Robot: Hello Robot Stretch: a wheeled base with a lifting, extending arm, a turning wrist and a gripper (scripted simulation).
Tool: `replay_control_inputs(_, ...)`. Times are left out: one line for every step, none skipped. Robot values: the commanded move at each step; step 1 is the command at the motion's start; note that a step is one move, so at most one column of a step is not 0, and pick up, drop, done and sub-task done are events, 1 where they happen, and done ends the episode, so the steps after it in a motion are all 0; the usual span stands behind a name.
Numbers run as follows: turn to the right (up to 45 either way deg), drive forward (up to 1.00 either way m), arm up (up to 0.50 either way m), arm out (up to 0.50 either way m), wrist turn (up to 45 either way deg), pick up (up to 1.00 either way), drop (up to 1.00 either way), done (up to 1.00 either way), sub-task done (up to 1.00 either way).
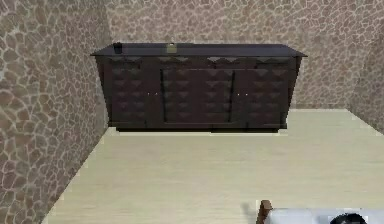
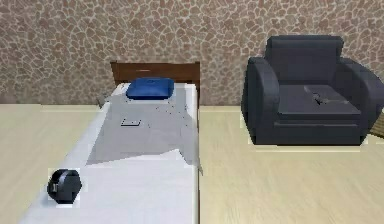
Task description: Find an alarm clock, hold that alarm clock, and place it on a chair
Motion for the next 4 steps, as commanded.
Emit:
replay_control_inputs(-36.0, 0.00, 0.00, 0.00, 0.0, 0.00, 0.00, 0.00, 0.00)
replay_control_inputs(42.0, 0.00, 0.00, 0.00, 0.0, 0.00, 0.00, 0.00, 0.00)
replay_control_inputs(0.0, 0.95, 0.00, 0.00, 0.0, 0.00, 0.00, 0.00, 0.00)
replay_control_inputs(12.0, 0.00, 0.00, 0.00, 0.0, 0.00, 0.00, 0.00, 0.00)
